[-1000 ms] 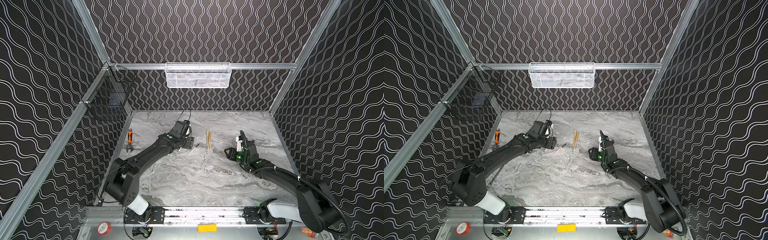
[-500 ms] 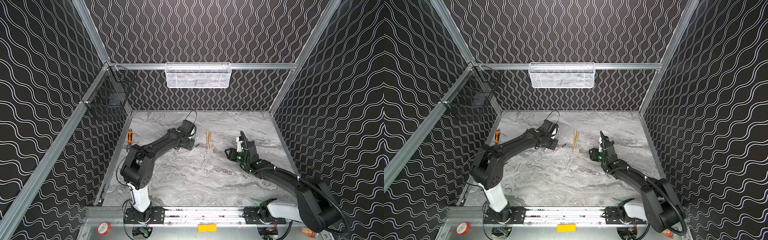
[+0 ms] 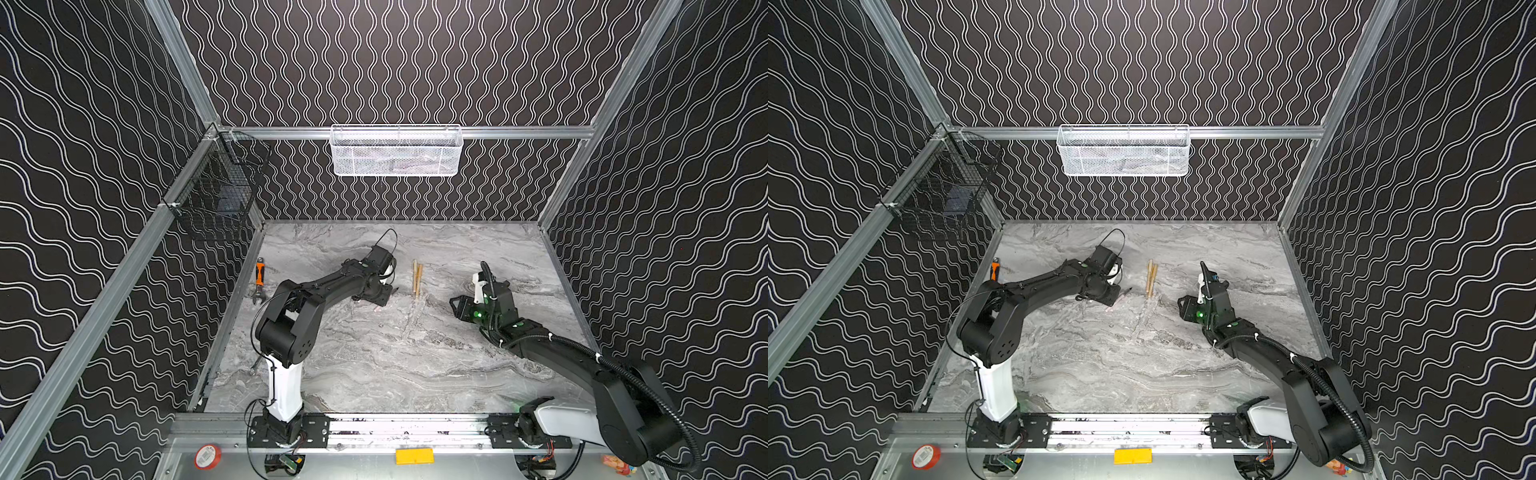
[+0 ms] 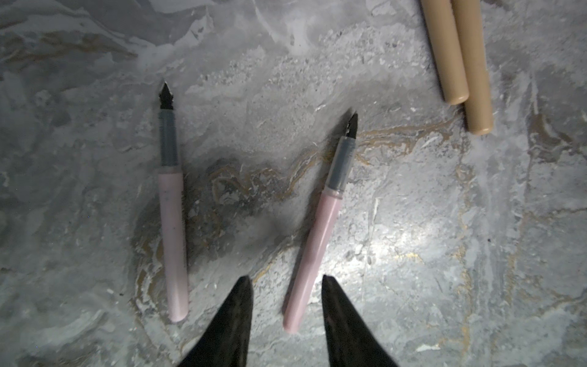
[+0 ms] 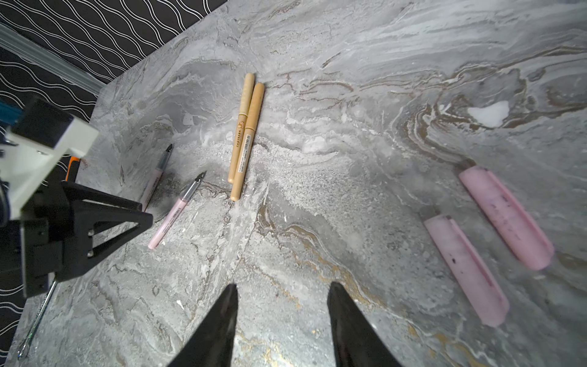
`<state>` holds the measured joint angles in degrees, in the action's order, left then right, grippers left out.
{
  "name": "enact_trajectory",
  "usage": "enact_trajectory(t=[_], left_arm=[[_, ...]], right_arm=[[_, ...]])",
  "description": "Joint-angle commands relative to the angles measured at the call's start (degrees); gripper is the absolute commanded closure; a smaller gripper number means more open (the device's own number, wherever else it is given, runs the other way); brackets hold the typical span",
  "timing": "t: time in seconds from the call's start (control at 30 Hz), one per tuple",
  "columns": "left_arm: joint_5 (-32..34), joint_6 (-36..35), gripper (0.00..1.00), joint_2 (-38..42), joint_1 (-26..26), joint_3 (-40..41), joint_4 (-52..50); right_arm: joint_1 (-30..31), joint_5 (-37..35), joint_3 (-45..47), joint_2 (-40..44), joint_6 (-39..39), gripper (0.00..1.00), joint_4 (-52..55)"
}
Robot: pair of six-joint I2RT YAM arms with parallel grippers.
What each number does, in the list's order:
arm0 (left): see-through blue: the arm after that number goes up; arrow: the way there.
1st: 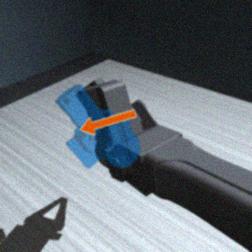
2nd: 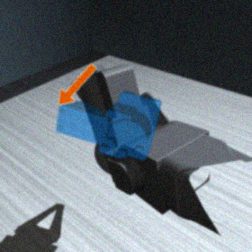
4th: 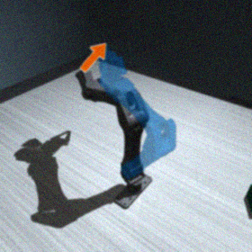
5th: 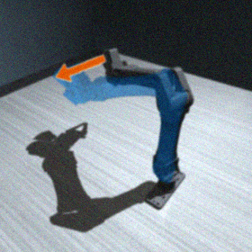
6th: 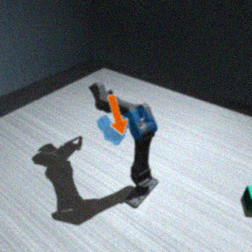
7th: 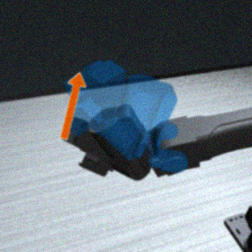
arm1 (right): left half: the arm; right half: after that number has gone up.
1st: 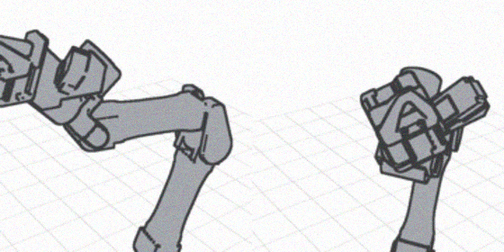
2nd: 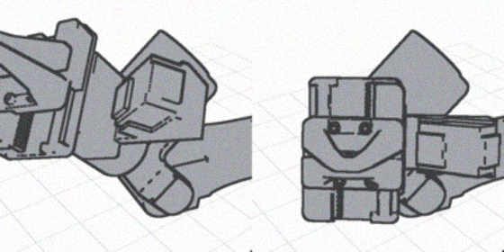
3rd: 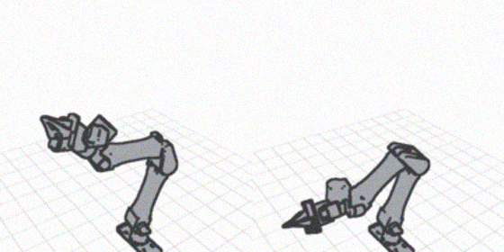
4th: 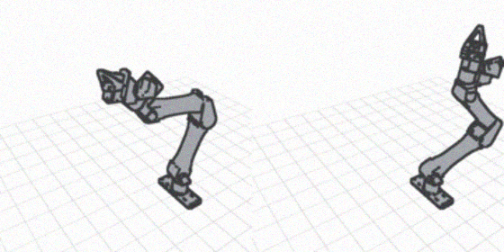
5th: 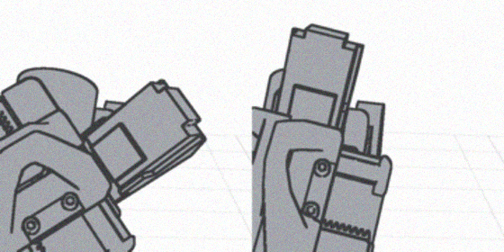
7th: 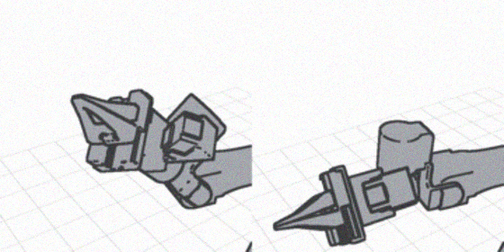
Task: Insert pens into pen caps
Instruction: Rotate the pen at the center of the table.
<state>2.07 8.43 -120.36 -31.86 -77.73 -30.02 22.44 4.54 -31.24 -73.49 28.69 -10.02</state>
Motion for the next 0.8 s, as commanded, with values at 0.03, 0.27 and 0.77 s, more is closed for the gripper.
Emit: enact_trajectory(t=[0.03, 0.27, 0.77], left_arm=[[-0.9, -0.7, 0.60, -1.2, -0.8, -0.3, 1.9], [-0.9, -0.3, 0.61, -1.9, -1.6, 0.0, 3.1], [-2.1, 0.8, 0.61, -0.9, -3.4, 1.2, 2.4]], right_arm=[[0.0, -0.8, -0.8, 0.4, 0.0, 0.52, 0.7], [0.0, -1.0, -0.7, 0.5, -0.2, 0.52, 0.8], [-0.1, -0.8, 0.3, 1.2, -0.3, 0.51, 0.1]])
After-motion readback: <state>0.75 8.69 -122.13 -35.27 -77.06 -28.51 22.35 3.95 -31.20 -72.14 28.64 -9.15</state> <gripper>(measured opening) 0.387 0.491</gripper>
